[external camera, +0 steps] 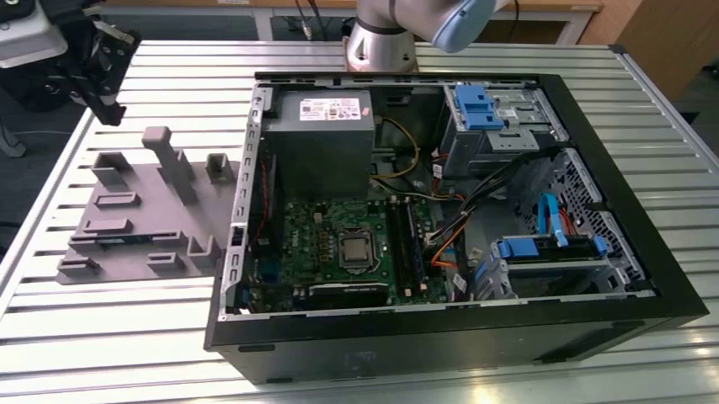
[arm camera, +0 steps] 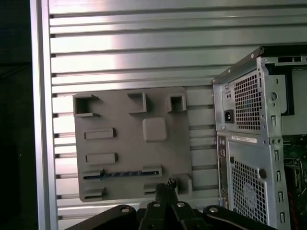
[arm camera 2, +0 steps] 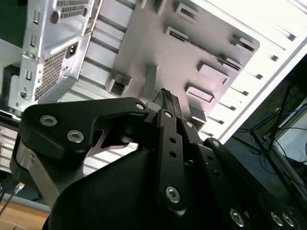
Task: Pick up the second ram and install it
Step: 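Reach for the second ram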
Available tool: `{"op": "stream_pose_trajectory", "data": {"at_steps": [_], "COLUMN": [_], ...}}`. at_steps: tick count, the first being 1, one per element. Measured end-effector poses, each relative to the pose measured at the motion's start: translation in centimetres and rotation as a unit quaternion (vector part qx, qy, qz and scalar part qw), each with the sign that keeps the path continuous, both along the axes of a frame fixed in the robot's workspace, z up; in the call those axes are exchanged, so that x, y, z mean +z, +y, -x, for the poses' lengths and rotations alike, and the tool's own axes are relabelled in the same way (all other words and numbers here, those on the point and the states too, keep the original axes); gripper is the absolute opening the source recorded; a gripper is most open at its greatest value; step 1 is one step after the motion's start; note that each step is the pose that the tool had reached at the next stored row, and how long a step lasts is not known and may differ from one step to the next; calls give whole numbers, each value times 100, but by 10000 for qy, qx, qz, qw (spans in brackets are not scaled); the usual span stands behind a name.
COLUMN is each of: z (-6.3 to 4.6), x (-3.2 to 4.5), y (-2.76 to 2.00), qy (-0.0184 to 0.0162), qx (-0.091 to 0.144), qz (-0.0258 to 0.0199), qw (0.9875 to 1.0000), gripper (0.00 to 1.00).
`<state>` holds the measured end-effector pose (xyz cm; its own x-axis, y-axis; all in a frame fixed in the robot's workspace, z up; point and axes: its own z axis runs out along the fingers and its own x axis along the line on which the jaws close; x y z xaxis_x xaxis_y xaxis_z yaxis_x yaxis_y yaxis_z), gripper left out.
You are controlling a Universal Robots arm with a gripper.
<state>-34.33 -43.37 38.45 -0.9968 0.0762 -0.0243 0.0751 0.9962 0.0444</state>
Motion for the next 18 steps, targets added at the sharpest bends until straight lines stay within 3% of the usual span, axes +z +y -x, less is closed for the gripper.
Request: {"op": "stream_pose_trajectory", "data": {"at_steps": [15,18], "z": [527,580], "x": [-8,-8], "y": [-20,-21], "qy": [0,0], "qx": [0,-1], "qz": [0,0], "qw": [10000,10000], "gripper": [11,11]}}
